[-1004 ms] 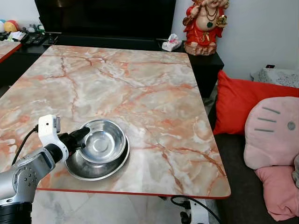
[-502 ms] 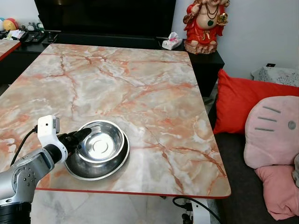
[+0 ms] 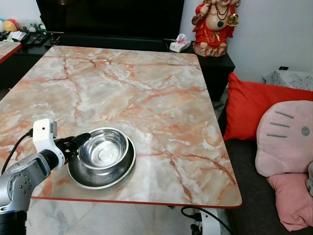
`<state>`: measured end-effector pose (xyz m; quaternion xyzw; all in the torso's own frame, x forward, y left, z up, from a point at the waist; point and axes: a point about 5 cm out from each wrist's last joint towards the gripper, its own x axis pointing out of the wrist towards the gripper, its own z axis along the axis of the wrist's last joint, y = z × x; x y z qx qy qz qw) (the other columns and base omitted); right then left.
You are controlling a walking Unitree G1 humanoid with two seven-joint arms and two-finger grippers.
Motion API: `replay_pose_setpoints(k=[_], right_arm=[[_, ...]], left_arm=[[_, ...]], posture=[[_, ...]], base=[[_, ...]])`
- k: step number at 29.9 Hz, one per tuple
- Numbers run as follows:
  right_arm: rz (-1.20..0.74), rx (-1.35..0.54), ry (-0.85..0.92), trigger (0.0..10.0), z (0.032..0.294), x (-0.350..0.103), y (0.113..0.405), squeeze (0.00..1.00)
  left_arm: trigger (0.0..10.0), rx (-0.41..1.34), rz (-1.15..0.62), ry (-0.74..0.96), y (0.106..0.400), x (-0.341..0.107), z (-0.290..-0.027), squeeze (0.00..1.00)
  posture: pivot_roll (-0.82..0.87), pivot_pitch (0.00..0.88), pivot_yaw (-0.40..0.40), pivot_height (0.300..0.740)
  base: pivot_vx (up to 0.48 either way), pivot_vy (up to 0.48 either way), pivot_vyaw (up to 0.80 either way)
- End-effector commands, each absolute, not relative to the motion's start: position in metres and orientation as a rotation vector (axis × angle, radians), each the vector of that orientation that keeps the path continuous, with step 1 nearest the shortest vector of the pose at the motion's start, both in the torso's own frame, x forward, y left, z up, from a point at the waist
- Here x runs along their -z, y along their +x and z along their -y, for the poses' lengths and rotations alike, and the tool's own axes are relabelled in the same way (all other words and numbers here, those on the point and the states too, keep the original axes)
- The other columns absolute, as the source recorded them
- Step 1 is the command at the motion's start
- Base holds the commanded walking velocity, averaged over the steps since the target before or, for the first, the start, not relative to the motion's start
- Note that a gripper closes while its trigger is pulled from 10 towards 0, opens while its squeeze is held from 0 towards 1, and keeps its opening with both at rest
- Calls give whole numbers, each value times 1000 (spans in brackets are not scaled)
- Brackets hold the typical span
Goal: Setting the table
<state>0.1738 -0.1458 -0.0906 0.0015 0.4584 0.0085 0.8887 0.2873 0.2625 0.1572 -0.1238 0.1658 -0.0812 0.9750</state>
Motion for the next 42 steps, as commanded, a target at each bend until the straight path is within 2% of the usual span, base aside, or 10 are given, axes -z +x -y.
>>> replay_pose_setpoints(k=[1, 5, 6, 7, 13, 15, 21, 27, 33, 42], right_arm=[[-964, -15, -3, 10000, 148, 92, 171, 0], [-965, -13, -3, 10000, 149, 92, 170, 0], [-965, -12, -3, 10000, 149, 92, 170, 0], [-965, -11, -2, 10000, 149, 92, 170, 0], [-964, -8, -1, 10000, 149, 92, 170, 0], [-961, 0, 4, 10000, 150, 92, 170, 0], [-948, 28, 20, 10000, 153, 92, 169, 0], [-944, 47, 20, 10000, 164, 92, 167, 0], [-942, 59, 24, 10000, 171, 93, 165, 0], [-943, 60, 30, 10000, 171, 94, 161, 0]], left_arm=[[10000, 169, -294, -190, 290, -170, -260, 0], [10000, 146, -234, -113, 293, -178, -259, 0], [10000, 126, -162, -104, 296, -186, -259, 0], [10000, 104, -50, 17, 299, -199, -254, 0], [10000, 121, 132, 282, 301, -211, -228, 0], [10000, 136, 161, 262, 302, -206, -217, 0], [10000, 238, 252, 288, 299, -180, -160, 0], [10000, 261, 274, 235, 302, -173, -139, 0], [10000, 199, 312, 224, 307, -175, -145, 0], [10000, 129, 318, 225, 308, -173, -165, 0]], posture=[[162, 53, -67, 740], [162, 52, -68, 740], [160, 51, -67, 740], [161, 54, -67, 740], [145, 51, -61, 740], [140, 49, -59, 740], [128, 38, -55, 740], [124, 27, -43, 740], [138, 0, -36, 740], [147, 0, -33, 740]], base=[[0, 0, 0], [0, 0, 0], [0, 0, 0], [0, 0, 0], [0, 0, 0], [0, 0, 0], [0, 0, 0], [0, 0, 0], [0, 0, 0], [0, 348, 0]])
